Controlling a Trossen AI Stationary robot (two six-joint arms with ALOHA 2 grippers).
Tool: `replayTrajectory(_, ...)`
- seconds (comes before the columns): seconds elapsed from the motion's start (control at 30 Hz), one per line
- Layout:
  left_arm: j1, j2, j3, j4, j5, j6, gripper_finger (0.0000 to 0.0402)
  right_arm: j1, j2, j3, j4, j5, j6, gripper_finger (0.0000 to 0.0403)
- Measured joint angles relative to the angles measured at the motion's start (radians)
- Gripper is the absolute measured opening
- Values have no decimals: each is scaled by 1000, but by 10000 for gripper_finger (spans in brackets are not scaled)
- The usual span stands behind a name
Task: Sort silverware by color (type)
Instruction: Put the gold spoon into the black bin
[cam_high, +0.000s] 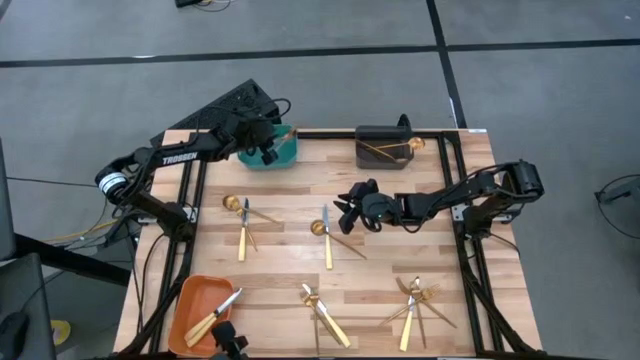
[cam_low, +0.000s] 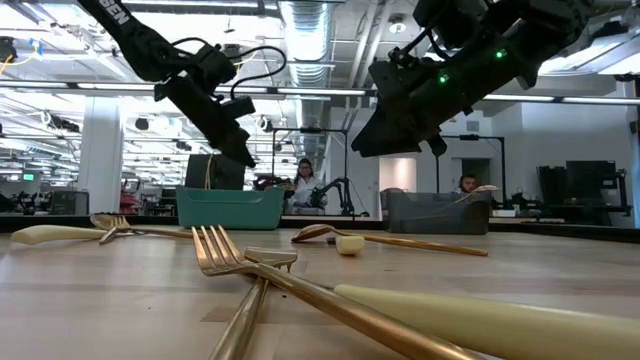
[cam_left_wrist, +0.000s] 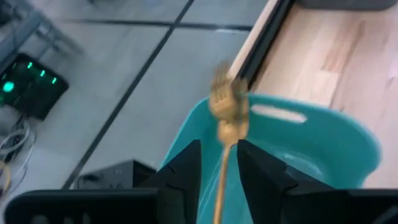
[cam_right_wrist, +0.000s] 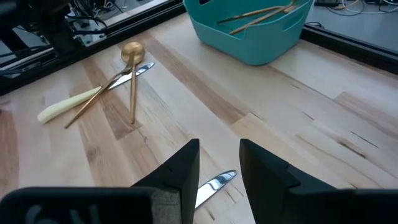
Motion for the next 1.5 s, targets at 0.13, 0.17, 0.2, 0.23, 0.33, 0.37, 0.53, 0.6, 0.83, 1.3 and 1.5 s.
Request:
replayTrajectory(0.13, -5, -19, 0, -18, -17, -83, 121, 1, 0, 0, -2, -1, -6, 142)
replayTrajectory(0.17, -10, -32, 0, -19, -17, -124, 124, 2, 0, 0, -6, -2, -6, 142)
replayTrajectory(0.2, -18, -50, 0, -26, -13, -177, 126, 4, 0, 0, -14, -2, -7, 142)
replayTrajectory(0.23, -26, -71, 0, -41, 1, -241, 127, 8, 0, 0, -28, -3, -7, 142)
replayTrajectory(0.33, -60, -136, -1, -89, 123, -423, 128, 21, 0, -1, -78, -7, -7, 142)
replayTrajectory(0.37, -79, -157, -9, -89, 176, -458, 128, 27, 0, -1, -91, -7, -7, 142)
replayTrajectory(0.53, -256, -245, -69, -67, 262, -481, 129, 59, -1, -1, -159, -7, -56, 142)
replayTrajectory(0.6, -338, -270, -89, -50, 208, -486, 129, 70, -29, -1, -230, -7, -110, 142)
replayTrajectory(0.83, -584, -305, -94, -55, -5, -466, 129, 67, -243, 93, -628, -3, -72, 142)
replayTrajectory(1.3, -784, -154, -94, -97, -299, -494, 128, 174, -404, 110, -1125, -104, 352, 142)
replayTrajectory(1.5, -817, -57, -94, -47, -300, -503, 128, 245, -301, 112, -1037, -24, 437, 142)
